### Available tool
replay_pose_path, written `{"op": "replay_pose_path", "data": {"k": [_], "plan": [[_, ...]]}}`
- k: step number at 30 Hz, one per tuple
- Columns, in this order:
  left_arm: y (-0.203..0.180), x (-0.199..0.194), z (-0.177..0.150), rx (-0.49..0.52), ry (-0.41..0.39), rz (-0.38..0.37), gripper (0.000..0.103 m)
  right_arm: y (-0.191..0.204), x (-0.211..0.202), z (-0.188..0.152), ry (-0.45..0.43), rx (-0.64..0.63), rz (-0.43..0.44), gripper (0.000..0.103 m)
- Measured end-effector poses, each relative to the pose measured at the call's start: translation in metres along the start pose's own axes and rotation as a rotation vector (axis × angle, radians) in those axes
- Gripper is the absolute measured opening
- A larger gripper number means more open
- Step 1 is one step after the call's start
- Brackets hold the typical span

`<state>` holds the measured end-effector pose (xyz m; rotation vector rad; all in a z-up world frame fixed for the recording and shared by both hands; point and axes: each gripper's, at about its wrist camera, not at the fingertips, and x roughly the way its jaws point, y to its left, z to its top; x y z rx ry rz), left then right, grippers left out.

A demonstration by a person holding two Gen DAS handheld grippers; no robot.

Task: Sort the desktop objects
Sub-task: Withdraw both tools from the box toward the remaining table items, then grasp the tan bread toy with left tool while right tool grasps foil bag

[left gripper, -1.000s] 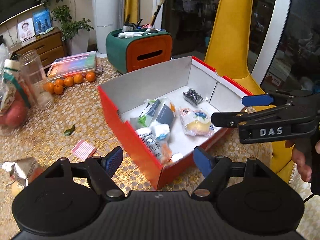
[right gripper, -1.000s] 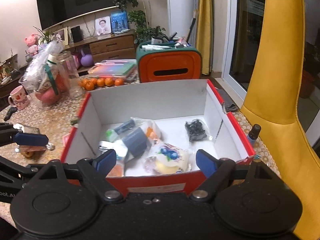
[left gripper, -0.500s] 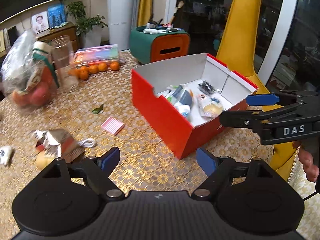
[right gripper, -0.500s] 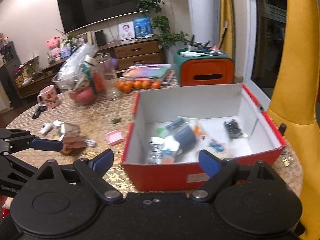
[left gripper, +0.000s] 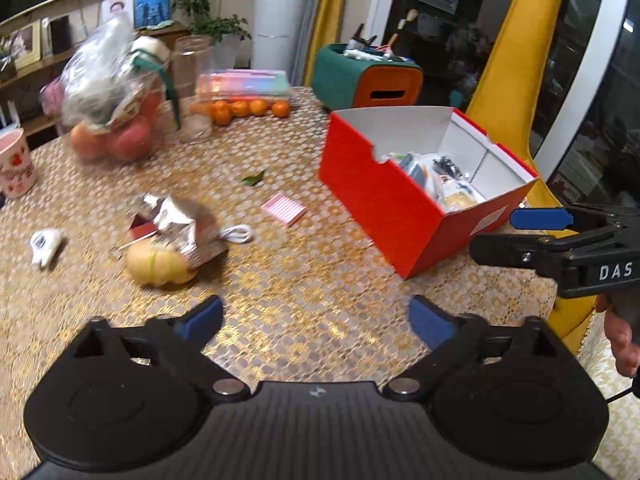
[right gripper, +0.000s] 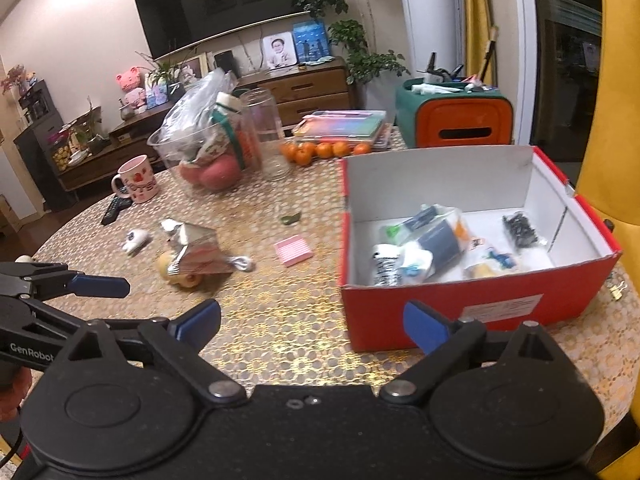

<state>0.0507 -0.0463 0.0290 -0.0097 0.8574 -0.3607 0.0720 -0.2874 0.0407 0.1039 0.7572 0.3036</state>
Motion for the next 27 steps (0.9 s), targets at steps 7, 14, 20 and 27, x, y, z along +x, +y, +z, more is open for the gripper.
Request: {"op": "replay_pose_path", "data": {"k": [7,14,20,27], "plan": [[0.044,0.003,-0.020,-0.081,0.022,0.036,0.103,0.023,0.015,-0.001,0.025,-0.020,0.004,0.100],[0.080,0.018,-0.025,-0.108,0.040,0.089,0.103,0.044,0.045,0.007,0.077,-0.046,0.006,0.100],[0.102,0.040,-0.022,-0.134,0.047,0.109,0.103,0.066,0.076,0.026,0.099,-0.088,0.034,0.100],[0.118,0.067,-0.016,-0.104,0.044,0.133,0.103,0.091,0.115,0.043,0.126,-0.145,0.059,0.100]]}}
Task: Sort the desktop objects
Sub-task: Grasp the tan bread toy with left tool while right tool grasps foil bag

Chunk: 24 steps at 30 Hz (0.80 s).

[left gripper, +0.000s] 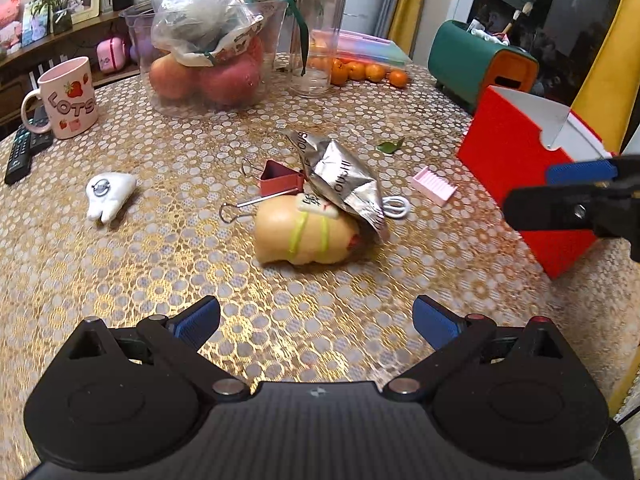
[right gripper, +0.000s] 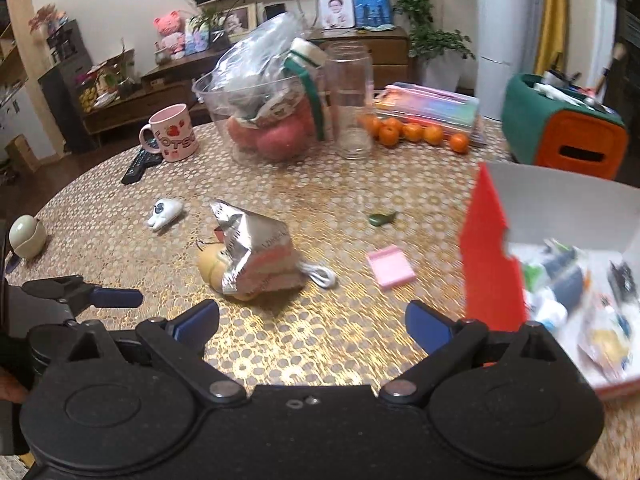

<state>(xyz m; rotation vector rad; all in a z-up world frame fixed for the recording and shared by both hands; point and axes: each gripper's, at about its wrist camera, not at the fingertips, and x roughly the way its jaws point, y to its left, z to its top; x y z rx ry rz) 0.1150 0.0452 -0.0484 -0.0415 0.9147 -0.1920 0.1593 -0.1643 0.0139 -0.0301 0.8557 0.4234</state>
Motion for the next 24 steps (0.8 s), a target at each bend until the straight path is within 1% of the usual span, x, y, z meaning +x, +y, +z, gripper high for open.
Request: {"op": "replay_pose_path", "data": {"k": [11,17,24], "plan": [[0.002,0.026,0.014,0.064,-0.041,0.009,0.103,0.018,0.058,0.047,0.107,-0.042,0.083,0.100],[0.002,0.036,0.015,0.071,-0.055,-0.002,0.103,0.022,0.088,0.054,0.171,-0.045,0.105,0.100],[-0.004,0.045,0.016,0.108,-0.077,0.022,0.102,0.018,0.114,0.056,0.202,-0.059,0.085,0.100]]}}
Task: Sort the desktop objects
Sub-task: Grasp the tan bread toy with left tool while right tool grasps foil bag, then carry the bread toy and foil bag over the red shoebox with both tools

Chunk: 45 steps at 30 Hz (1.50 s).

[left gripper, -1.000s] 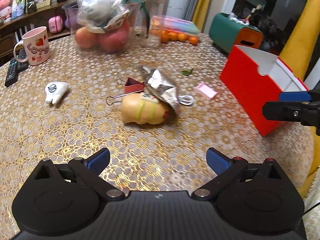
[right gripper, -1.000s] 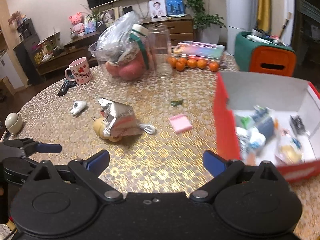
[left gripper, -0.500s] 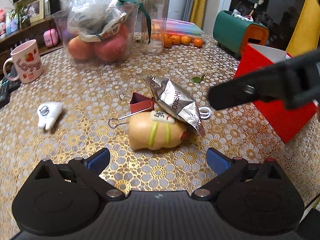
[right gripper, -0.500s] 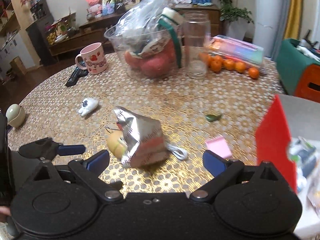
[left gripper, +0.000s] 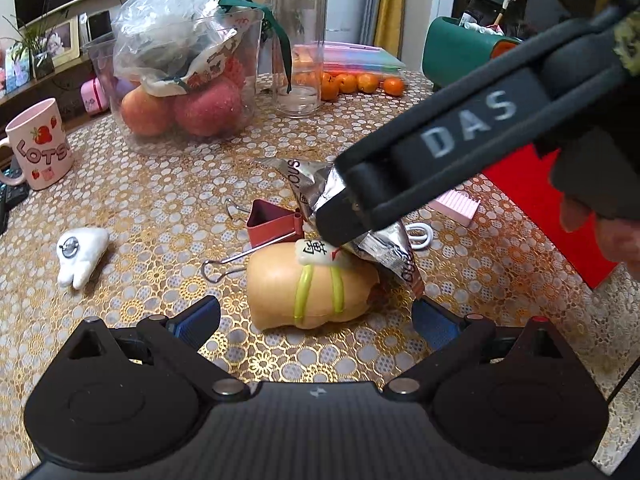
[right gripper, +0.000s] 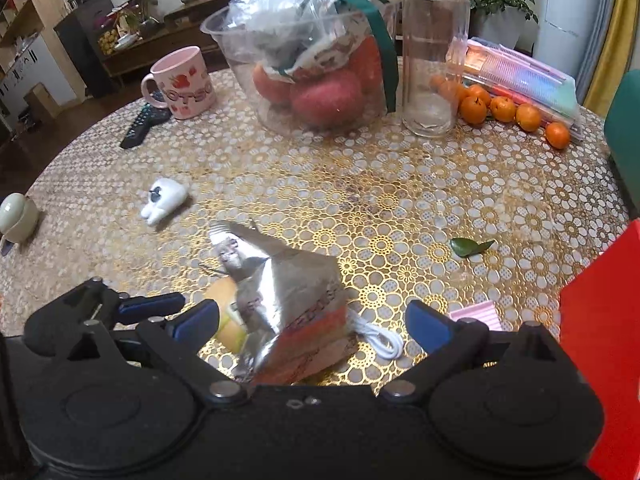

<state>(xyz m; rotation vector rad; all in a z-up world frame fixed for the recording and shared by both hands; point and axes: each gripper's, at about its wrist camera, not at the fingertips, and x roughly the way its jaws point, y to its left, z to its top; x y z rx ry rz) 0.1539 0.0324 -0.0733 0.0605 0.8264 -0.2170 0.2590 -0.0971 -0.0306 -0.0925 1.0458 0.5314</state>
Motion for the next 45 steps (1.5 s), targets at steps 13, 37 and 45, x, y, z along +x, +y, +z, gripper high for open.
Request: {"op": "replay_pose_path", "data": {"k": [13,37,45], "plan": [[-0.003,0.016,-0.001,0.002,-0.003,0.023,0.088,-0.006,0.020,0.003,0.010,0.024,0.030,0.094],[0.003,0.004,-0.003,-0.061,-0.031,0.016,0.072,-0.007,0.003,-0.004,-0.012,0.042,0.062,0.058],[0.003,-0.011,-0.007,-0.076,-0.032,0.013,0.072,-0.011,-0.014,-0.014,-0.026,0.056,0.063,0.058]]}}
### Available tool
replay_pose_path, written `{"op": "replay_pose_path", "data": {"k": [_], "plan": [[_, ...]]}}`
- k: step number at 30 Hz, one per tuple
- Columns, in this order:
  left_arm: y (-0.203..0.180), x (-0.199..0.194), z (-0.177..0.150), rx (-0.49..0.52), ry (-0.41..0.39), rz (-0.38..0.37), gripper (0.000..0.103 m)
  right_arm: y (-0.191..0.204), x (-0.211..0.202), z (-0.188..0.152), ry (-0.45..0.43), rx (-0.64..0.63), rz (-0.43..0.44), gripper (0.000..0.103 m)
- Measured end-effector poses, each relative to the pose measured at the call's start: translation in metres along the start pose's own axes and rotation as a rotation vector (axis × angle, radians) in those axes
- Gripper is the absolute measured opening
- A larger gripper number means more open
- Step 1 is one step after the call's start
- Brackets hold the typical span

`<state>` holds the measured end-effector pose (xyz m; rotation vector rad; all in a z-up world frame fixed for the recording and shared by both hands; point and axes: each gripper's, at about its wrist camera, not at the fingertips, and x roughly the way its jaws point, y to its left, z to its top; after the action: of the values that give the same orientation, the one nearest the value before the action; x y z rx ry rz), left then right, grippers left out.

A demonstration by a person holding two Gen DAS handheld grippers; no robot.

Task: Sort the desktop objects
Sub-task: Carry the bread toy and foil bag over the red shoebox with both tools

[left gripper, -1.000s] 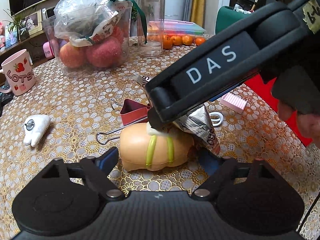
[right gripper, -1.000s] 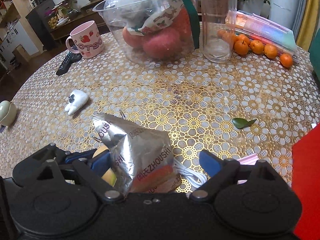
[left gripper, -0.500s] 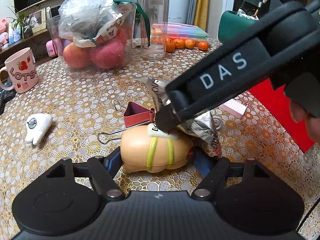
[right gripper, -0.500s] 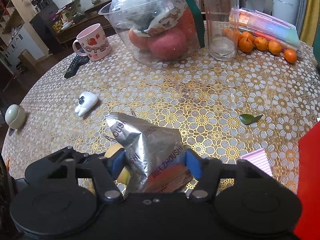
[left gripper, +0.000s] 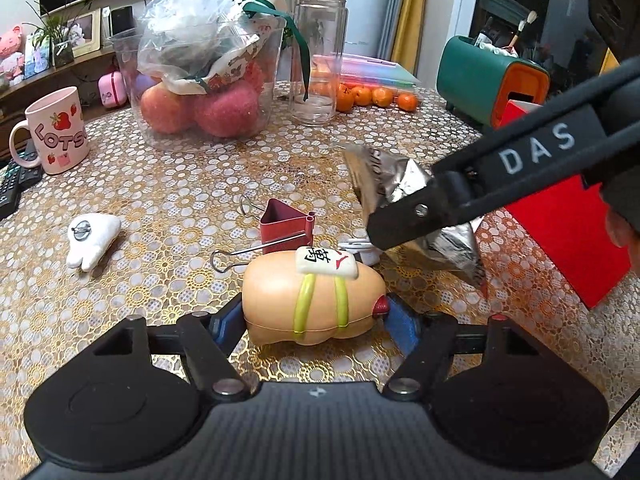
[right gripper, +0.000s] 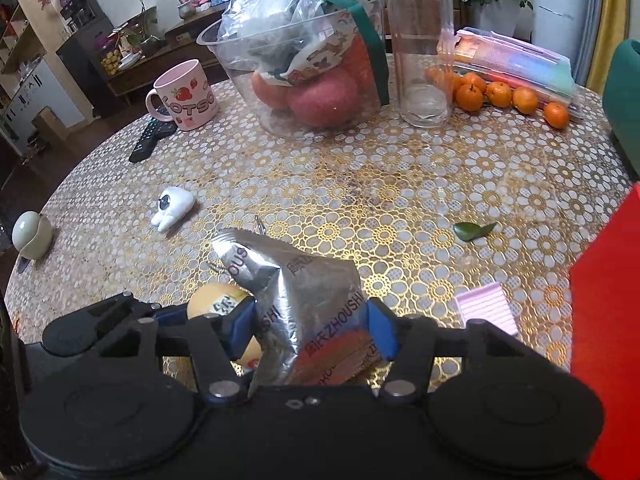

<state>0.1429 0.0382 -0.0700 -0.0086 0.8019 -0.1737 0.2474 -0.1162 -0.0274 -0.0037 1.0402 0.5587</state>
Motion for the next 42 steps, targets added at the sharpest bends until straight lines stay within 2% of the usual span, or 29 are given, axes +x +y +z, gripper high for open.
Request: {"op": "replay_pose_path", "data": {"k": [26,42], "plan": [[-0.033,-0.071,-0.015,0.001,0.002,-0.034,0.072,0.014,-0.086,-0.070,-0.001,-0.049,-0.017,0.058],[-0.086,-0.110,0.000,0.043,-0.016,-0.123,0.072,-0.025,-0.165,-0.106,-0.076,0.021,-0.019,0.058]]}}
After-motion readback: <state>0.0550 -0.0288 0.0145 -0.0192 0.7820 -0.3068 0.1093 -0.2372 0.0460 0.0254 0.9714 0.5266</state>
